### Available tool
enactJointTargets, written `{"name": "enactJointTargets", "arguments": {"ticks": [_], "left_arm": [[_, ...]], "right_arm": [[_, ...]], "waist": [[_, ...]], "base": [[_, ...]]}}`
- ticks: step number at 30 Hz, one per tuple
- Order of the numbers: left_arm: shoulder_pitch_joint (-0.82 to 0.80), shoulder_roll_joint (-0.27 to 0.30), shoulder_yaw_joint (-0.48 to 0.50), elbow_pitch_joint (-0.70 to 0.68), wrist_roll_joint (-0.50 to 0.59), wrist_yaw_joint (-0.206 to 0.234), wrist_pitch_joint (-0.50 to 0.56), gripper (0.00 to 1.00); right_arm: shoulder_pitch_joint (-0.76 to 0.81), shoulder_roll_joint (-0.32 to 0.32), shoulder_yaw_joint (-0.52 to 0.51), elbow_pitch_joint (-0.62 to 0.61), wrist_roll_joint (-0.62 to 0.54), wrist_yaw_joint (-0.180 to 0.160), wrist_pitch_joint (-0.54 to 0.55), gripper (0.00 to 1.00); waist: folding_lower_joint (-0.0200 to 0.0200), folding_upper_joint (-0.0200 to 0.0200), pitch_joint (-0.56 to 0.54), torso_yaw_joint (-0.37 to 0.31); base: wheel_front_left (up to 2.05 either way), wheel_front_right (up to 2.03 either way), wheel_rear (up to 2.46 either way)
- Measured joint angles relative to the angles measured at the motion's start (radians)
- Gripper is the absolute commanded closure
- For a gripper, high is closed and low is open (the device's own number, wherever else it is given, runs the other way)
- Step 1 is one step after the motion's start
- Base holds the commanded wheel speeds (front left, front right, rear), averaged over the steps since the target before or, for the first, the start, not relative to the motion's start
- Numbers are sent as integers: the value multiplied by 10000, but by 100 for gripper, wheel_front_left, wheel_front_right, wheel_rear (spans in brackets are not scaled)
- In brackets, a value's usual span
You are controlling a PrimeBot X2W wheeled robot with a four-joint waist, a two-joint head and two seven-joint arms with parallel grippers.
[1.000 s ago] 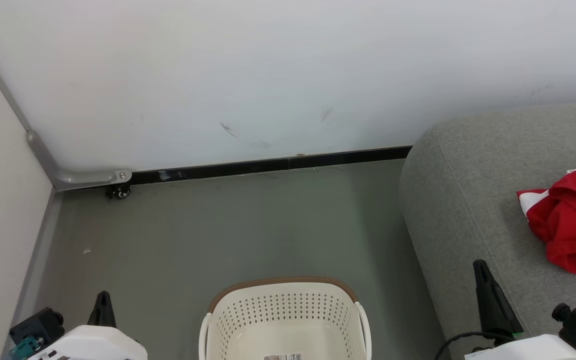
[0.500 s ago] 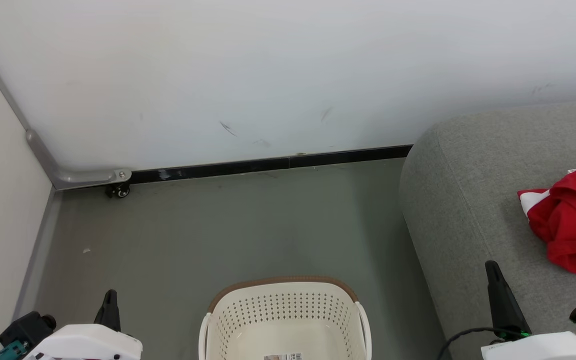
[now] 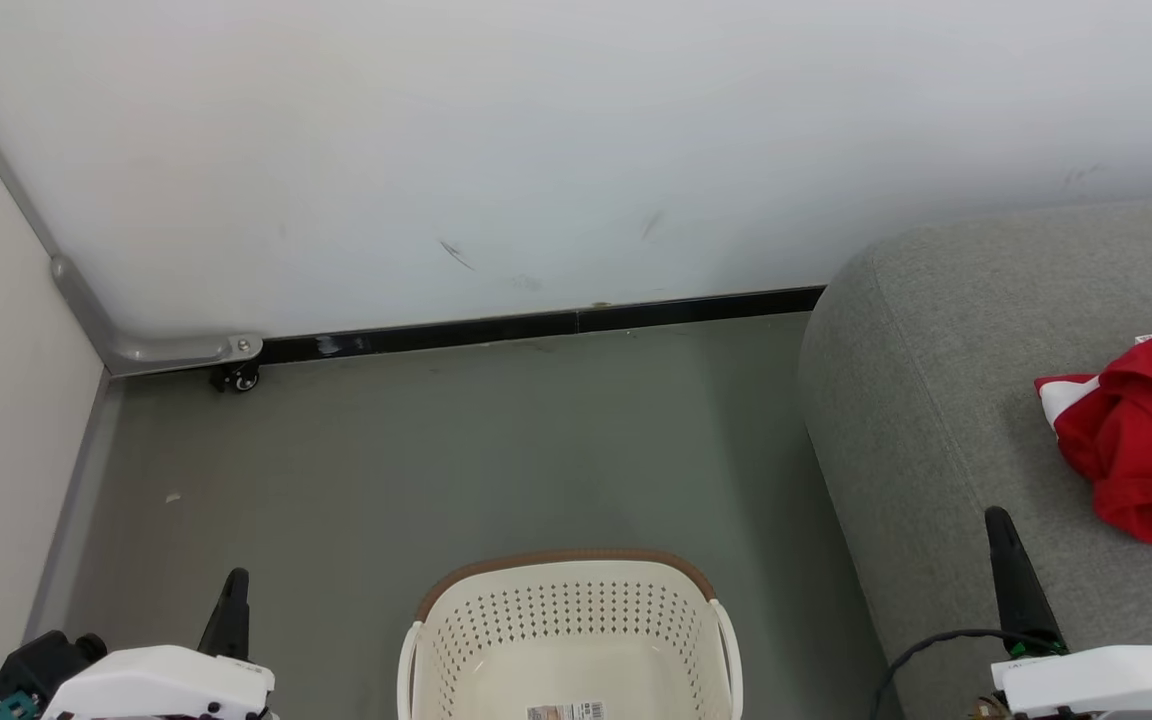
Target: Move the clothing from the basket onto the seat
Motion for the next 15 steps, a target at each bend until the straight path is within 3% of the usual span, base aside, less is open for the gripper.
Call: {"name": "enactJointTargets", "arguments": {"ticks": [6,15], "left_arm": [[0,-25,71,-105,-853,-219,107,100],[0,-61,196,-249,-2178,-527,364,100]], "right_arm": [[-201,-27,-25,88,943,-2,121,100],[-411,-73,-59,267,2351,-2,334,100]], "waist": [[-40,0,84,-3],[-58,0,182,-8]], "base": [[0,0,0],[0,0,0]]}}
